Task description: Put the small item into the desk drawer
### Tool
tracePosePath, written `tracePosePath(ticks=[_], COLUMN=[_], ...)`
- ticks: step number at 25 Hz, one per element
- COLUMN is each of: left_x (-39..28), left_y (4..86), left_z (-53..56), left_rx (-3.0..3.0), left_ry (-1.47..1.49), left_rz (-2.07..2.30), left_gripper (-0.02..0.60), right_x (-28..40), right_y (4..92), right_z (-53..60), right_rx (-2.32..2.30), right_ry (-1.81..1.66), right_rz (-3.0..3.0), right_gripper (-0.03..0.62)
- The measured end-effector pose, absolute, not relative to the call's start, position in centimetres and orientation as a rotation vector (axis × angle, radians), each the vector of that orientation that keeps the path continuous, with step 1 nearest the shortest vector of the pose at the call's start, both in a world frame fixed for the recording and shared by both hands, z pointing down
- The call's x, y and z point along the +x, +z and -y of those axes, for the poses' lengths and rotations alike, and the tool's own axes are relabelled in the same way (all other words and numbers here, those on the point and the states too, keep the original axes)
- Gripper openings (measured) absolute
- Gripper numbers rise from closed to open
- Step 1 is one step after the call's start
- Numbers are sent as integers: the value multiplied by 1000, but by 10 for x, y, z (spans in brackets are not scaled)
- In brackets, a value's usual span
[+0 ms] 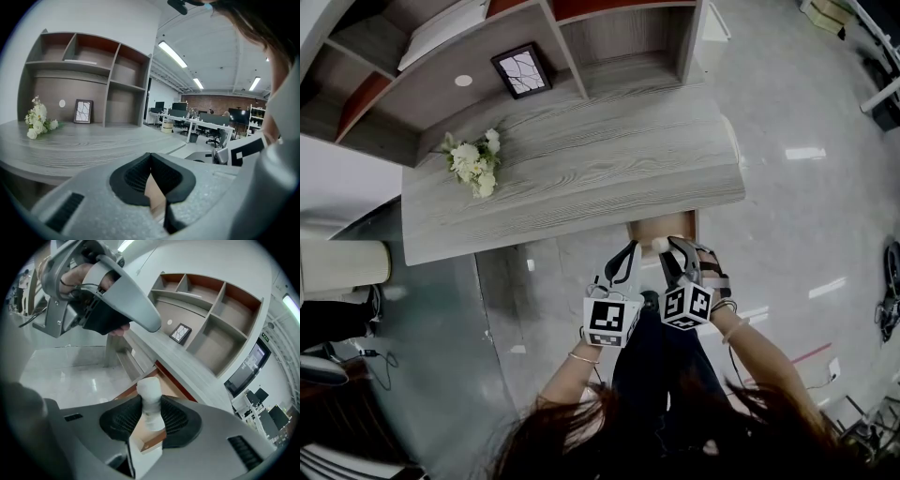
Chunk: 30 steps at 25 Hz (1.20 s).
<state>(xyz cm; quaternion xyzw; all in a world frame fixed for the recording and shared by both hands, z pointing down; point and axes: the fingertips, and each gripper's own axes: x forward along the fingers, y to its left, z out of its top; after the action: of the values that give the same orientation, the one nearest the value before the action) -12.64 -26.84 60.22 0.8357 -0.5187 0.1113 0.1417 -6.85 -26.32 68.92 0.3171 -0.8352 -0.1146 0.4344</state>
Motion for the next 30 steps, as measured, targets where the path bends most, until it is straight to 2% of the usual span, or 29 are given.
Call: tracePosePath(ticks=[30], left_x=[-137], left_y=[699], left_z=[284], left_rx=[2378], left_ry=[350], left_rz=[1477], left_gripper=[17], right_x=[-74], right_y=[810], right_z=[282], right_rx=[711], right_ry=[-167], right_rz=[1971], right_gripper=[121])
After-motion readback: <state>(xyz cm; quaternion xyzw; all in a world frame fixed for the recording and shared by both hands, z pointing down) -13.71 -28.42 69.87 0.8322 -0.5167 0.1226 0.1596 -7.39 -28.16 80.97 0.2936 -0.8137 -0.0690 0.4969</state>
